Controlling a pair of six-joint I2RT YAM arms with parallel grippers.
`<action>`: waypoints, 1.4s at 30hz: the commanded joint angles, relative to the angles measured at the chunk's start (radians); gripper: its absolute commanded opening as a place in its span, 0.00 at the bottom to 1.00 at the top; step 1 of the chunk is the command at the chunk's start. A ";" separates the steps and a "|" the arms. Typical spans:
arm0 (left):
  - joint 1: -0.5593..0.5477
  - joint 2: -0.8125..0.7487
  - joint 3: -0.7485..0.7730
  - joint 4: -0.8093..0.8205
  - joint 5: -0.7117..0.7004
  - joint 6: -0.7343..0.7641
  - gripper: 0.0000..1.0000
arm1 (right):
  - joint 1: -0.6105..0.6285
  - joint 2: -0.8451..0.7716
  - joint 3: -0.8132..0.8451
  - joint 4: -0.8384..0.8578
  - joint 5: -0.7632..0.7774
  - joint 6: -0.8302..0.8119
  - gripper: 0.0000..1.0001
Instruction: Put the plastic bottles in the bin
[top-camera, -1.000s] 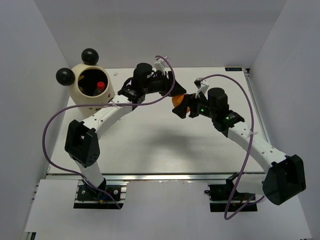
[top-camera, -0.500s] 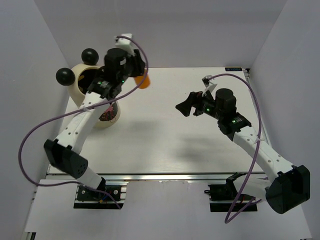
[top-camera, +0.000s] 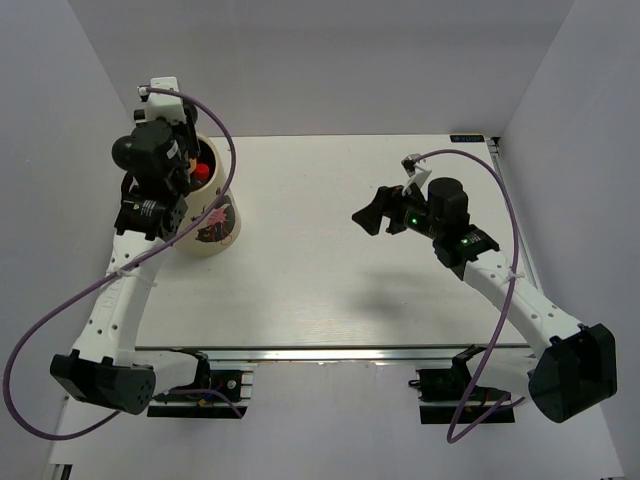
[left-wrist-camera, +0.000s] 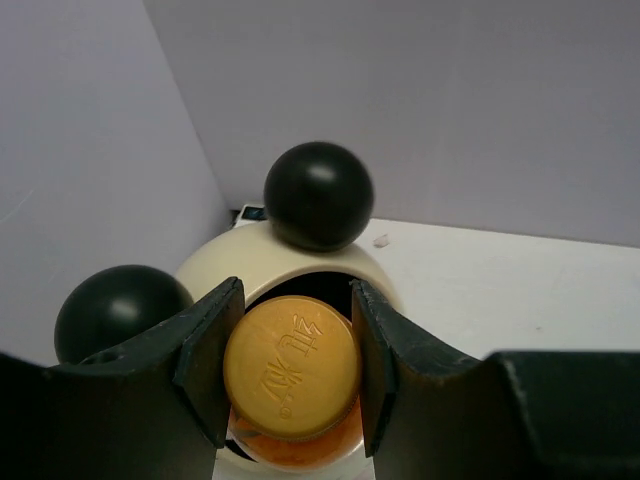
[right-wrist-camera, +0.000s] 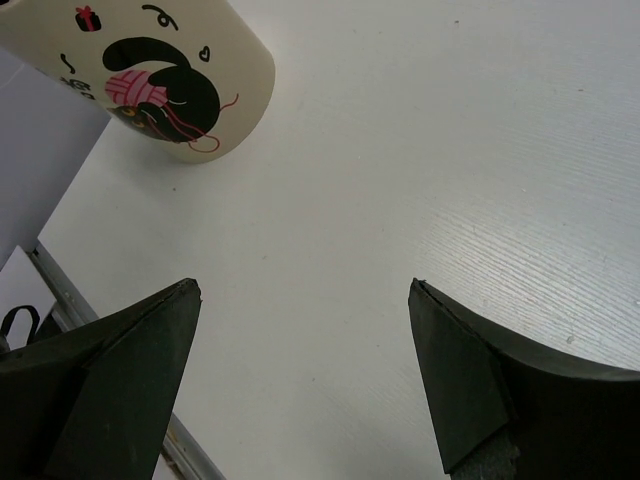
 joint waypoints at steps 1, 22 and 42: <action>0.036 0.004 -0.056 0.060 -0.034 0.073 0.00 | -0.004 0.005 0.005 0.017 -0.021 -0.020 0.89; 0.085 0.030 -0.343 0.390 -0.021 0.044 0.34 | -0.004 0.016 -0.031 0.016 -0.047 -0.067 0.89; 0.083 -0.049 -0.317 0.296 0.258 -0.098 0.98 | -0.004 0.033 -0.035 0.005 -0.041 -0.035 0.89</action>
